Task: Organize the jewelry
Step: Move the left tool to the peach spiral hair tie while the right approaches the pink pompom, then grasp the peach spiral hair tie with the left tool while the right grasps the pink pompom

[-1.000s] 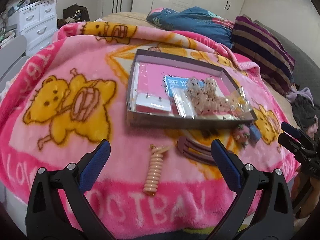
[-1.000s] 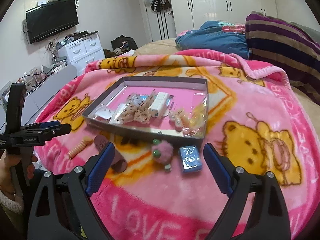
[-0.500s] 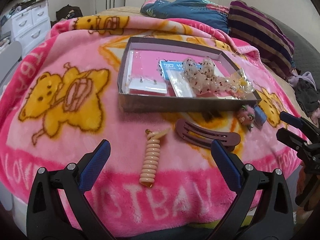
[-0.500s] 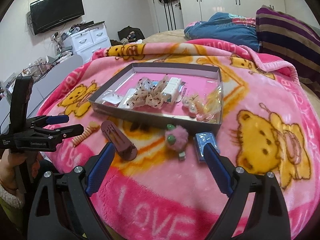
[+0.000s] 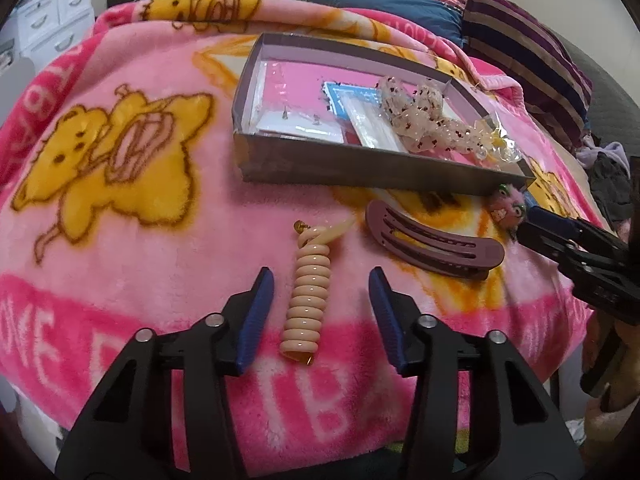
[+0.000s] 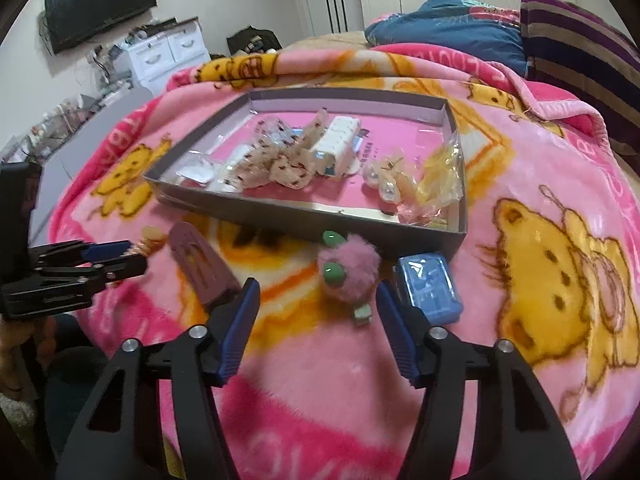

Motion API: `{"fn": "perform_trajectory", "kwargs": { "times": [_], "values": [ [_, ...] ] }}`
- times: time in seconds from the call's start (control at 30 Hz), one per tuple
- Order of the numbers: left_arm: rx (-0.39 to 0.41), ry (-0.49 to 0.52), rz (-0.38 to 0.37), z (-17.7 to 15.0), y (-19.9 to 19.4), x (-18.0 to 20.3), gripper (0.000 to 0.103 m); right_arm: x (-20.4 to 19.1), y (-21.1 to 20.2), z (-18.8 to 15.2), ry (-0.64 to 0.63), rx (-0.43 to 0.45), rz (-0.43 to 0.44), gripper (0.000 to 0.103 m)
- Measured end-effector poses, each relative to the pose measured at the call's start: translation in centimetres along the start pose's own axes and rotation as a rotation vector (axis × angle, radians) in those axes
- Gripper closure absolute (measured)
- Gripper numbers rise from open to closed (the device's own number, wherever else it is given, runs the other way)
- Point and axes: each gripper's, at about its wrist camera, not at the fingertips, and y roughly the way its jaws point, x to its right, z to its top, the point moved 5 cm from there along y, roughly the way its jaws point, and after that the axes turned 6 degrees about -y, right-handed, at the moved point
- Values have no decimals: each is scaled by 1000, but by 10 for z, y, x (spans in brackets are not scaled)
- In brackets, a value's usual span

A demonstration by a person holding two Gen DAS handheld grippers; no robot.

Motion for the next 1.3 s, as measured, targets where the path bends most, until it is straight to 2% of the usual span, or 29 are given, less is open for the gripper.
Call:
{"fn": "perform_trajectory", "kwargs": {
  "times": [0.27, 0.4, 0.43, 0.53, 0.87, 1.07, 1.3],
  "values": [
    [-21, 12, -24, -2, 4, 3, 83, 4, 25, 3, -3, -28, -39, 56],
    [-33, 19, -55, -3, 6, 4, 92, 9, 33, 3, 5, -25, -42, 70],
    [-35, 19, -58, -3, 6, 4, 92, 10, 33, 3, 8, -21, -41, 74],
    [-38, 14, -67, -3, 7, 3, 92, 12, 31, 2, 14, -6, -24, 75],
    [0, 43, -58, 0, -3, 8, 92, 7, -3, -2, 81, 35, 108, 76],
    [28, 37, -86, 2, -18, 15, 92, 2, -25, -2, 75, 63, 120, 76],
    [105, 35, -88, 15, -47, 21, 92, 3, -44, 2, 74, 104, 123, 76]
  ]
}}
